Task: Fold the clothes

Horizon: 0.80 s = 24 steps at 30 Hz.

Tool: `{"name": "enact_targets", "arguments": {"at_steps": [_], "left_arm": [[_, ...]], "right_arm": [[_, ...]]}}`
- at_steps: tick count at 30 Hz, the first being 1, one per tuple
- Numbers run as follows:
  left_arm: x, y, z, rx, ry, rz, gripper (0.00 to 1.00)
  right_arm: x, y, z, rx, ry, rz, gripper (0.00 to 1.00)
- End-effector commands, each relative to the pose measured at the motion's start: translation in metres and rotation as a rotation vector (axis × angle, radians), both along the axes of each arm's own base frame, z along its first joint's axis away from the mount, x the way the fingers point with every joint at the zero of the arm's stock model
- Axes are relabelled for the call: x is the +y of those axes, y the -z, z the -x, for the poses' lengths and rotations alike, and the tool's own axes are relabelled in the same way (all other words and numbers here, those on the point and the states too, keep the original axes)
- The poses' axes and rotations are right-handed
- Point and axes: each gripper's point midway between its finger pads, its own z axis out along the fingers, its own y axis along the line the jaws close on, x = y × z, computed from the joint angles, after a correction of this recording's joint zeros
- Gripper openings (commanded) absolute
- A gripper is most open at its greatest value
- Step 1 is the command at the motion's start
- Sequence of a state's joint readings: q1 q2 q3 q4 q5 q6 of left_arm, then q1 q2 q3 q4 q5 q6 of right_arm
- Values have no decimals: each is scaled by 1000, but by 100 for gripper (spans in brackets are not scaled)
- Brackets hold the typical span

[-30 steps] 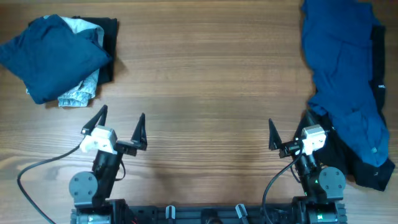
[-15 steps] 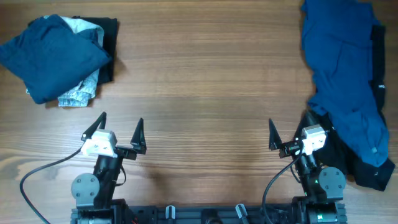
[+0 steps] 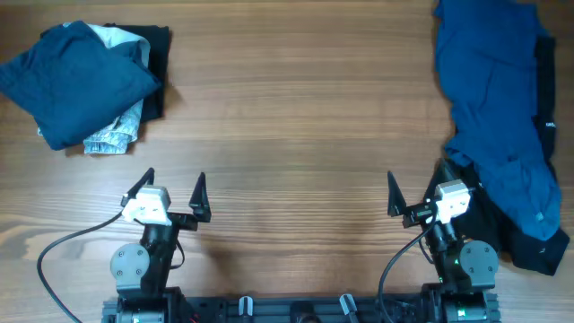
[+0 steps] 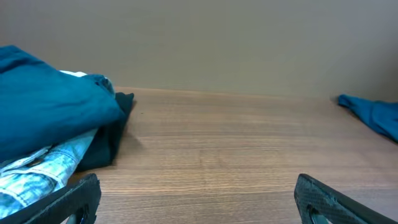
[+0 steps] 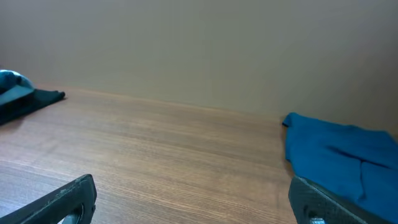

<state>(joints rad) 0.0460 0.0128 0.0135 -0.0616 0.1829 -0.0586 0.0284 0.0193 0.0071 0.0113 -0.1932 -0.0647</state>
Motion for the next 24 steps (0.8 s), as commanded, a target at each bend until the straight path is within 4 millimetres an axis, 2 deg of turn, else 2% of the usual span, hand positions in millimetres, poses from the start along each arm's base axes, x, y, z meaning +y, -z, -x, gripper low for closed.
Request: {"name": "enact_targets", "arguments": {"at_steps": [1,24], "left_arm": [[3,3,0,5,-18,1,100],[1,2,0,-2,-11,1,100]], "right_arm": [[-1,-1,0,-3,7,-14,100],[-1,-1,0,-3,7,-15,100]]}}
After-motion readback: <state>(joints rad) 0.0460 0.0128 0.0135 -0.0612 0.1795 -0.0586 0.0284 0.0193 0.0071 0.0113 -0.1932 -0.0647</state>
